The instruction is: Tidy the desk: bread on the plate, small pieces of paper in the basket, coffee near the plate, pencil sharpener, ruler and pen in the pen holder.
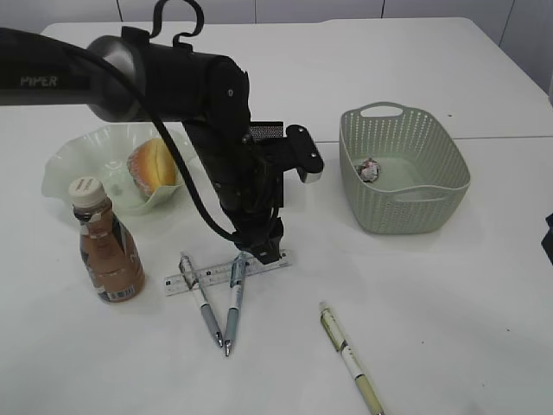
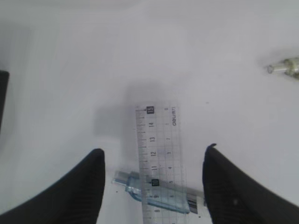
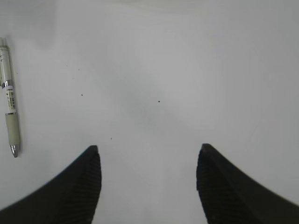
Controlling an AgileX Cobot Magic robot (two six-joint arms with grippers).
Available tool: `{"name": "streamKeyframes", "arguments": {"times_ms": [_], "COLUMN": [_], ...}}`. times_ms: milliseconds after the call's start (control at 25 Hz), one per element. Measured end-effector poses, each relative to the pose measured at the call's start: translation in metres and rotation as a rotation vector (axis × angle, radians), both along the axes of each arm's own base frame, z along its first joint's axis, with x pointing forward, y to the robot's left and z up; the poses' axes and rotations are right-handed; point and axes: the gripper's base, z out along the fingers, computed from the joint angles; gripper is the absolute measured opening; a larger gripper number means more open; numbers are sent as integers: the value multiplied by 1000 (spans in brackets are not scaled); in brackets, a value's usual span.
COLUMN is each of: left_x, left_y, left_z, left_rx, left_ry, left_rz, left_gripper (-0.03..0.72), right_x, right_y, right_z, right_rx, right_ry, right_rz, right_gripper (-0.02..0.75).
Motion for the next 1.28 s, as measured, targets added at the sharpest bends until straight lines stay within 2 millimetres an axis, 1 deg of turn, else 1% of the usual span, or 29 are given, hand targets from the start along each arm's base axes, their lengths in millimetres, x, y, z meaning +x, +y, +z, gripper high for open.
{"name": "streamKeyframes", "arguments": {"times_ms": [120, 240, 440, 960, 1200, 1280], "left_x": [1, 1, 1, 3, 3, 3], "left_y": [-1, -1, -1, -1, -1, -1], "left_z": [-10, -14, -15, -16, -30, -32], "left_rx": [12, 18, 17, 7, 35, 40], "left_ry": [10, 17, 13, 17, 34, 35], "left_rz": [-2, -2, -2, 64, 65, 62], "left_gripper": [494, 496, 497, 498, 498, 498], "right_x": [1, 2, 2, 2, 2, 2], "right_y": [0, 1, 1, 1, 1, 1], "right_z": [-2, -2, -2, -2, -2, -2], "right_rx": [-2, -2, -2, 0, 0, 0], "right_ry": [6, 9, 9, 7, 7, 7], "right_rz": [0, 0, 0, 0, 0, 0], "right_gripper": [472, 472, 472, 472, 472, 472]}}
